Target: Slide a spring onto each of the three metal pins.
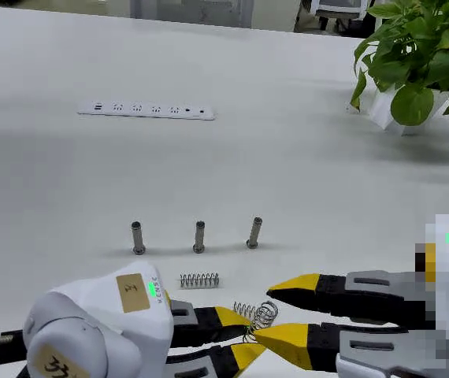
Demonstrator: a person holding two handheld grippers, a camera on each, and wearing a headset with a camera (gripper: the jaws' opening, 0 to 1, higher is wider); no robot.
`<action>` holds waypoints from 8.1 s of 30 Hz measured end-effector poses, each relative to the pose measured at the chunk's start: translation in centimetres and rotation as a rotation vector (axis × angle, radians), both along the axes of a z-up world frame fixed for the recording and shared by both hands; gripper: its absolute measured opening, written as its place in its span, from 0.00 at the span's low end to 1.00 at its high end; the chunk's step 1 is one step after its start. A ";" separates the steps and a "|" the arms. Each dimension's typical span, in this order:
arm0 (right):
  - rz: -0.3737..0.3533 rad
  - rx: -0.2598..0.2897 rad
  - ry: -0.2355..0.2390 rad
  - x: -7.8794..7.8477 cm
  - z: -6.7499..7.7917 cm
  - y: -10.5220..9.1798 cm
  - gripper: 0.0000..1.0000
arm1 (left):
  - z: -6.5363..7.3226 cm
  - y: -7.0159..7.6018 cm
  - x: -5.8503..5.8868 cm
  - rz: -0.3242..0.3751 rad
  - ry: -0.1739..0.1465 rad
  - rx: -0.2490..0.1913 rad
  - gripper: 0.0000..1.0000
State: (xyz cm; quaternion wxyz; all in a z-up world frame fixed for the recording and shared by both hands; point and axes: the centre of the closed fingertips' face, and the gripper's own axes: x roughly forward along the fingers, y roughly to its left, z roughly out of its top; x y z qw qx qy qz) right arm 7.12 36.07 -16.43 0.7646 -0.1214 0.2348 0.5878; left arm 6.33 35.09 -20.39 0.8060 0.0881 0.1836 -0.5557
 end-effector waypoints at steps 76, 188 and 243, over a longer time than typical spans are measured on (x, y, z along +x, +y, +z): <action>0.536 -0.480 -0.007 -1.3 -3.6 -0.4 0.12 | -0.6 -1.7 0.3 -0.153 -0.077 0.119 0.10; 0.867 -0.778 -0.311 12.2 -3.0 14.5 0.12 | -4.0 14.7 5.5 0.512 0.080 0.037 1.00; 0.915 -0.843 -0.309 13.2 -6.3 15.0 0.12 | -5.5 15.0 5.3 0.528 0.130 0.031 1.00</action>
